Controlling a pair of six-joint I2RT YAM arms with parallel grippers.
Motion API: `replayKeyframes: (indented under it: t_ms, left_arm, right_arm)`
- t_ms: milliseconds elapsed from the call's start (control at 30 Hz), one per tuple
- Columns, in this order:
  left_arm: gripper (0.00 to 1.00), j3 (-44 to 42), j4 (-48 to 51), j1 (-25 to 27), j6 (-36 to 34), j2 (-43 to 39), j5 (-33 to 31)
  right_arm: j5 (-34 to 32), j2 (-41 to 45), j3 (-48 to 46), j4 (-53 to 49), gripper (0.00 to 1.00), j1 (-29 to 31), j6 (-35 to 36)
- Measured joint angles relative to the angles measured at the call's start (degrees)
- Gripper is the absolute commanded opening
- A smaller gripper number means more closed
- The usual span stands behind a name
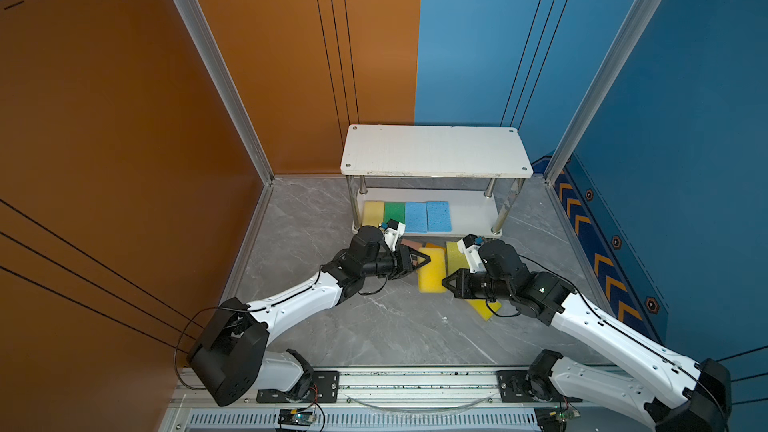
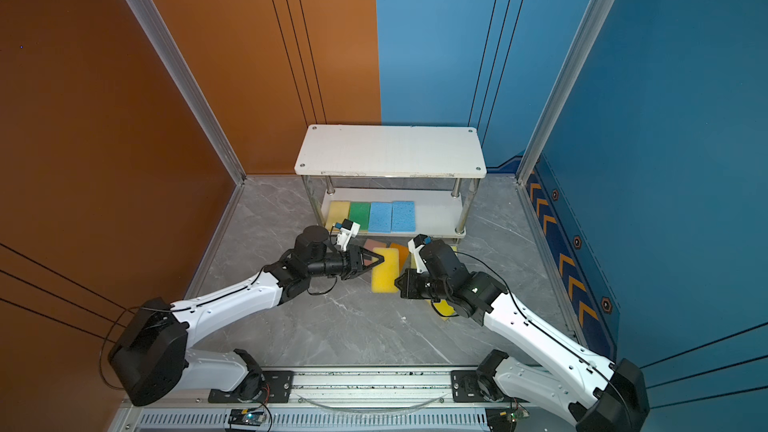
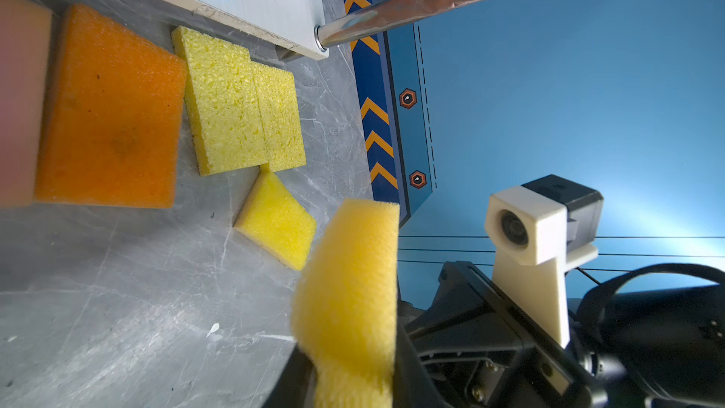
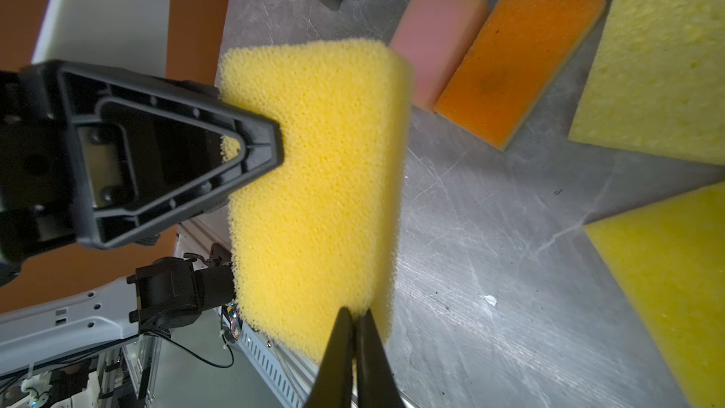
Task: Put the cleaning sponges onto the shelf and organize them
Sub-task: 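Carry the yellow sponge to the shelf with the right gripper while the left releases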
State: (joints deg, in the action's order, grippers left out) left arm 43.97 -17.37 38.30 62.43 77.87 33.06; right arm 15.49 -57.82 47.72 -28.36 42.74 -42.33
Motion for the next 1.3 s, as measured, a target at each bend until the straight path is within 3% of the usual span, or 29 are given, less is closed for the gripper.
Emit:
replayKeyframes:
  t_ms: [200,333,533,800,967,1300]
  left_arm:
    - [0.56,-0.8,-0.5,-1.8,0.0,-1.4,0.5]
    - [0.63,-3.4,-0.3,-5.5,-0.1,-4.9,1.2]
    - [0.75,-5.3,7.8,-11.7,-3.8,-12.9,1.6]
    - [0.77,-6.9,18.2,-17.6,-9.2,-21.9,1.7]
    - [0.77,-9.9,20.8,-19.5,-10.1,-22.7,2.6]
    - [0.78,-10.9,22.1,-22.0,-10.9,-23.6,5.0]
  right_arm:
    - [-5.5,-1.9,2.6,-3.5,0.06,2.0,2.1]
    - [-11.2,-3.3,5.0,-6.3,0.06,2.3,3.8]
    - [-21.4,-7.2,8.9,-8.8,0.03,1.1,6.4]
    - [-29.0,-10.1,8.5,-4.8,0.03,-8.1,9.2]
    - [-29.2,-12.2,5.3,3.6,0.03,-14.2,11.2]
    - [-28.7,-20.4,4.7,16.2,0.03,-19.2,15.0]
